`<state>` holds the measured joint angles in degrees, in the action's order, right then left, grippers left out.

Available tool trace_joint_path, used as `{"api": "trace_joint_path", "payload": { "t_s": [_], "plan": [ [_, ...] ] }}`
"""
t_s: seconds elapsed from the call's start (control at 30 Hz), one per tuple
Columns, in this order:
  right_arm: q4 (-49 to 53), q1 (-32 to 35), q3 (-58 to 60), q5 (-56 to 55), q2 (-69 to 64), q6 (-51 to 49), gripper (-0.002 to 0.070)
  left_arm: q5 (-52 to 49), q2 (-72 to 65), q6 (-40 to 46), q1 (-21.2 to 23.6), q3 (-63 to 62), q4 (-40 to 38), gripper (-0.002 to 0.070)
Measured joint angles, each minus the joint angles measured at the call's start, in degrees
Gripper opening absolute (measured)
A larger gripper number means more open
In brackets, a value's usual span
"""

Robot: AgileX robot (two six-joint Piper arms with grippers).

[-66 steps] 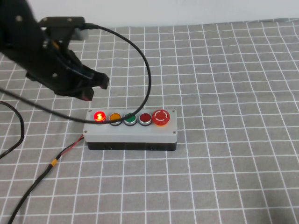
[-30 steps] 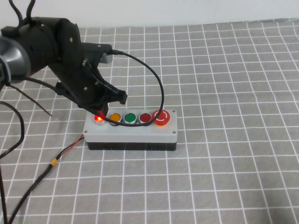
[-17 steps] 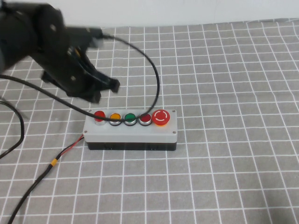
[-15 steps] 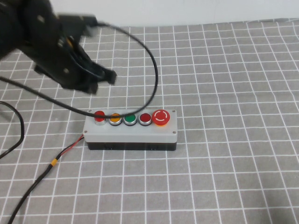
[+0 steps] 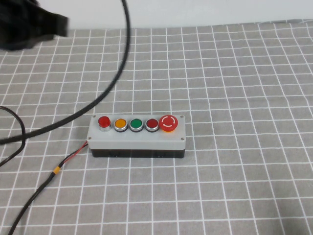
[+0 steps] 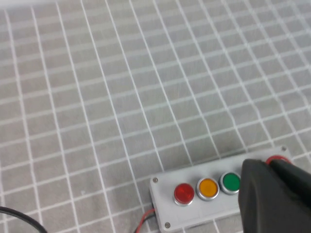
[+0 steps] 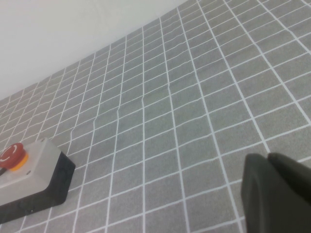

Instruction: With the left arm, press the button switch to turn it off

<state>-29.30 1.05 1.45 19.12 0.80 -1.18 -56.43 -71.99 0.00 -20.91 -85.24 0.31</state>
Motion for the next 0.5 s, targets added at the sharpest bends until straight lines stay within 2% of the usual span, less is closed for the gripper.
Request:
{"api": "trace_joint_path", "payload": {
  "t_s": [0.2,0.5],
  "plan": [
    [0.00,0.00,0.00,0.00,0.00,0.00,-0.0018,-0.45,9.59,-0.57,0.00,3.83,0.94,-0.0003],
    [0.00,0.00,0.00,0.00,0.00,0.00,-0.0018,0.17,27.61,-4.34,0.00,19.29,0.94,-0.0003]
  ]
}}
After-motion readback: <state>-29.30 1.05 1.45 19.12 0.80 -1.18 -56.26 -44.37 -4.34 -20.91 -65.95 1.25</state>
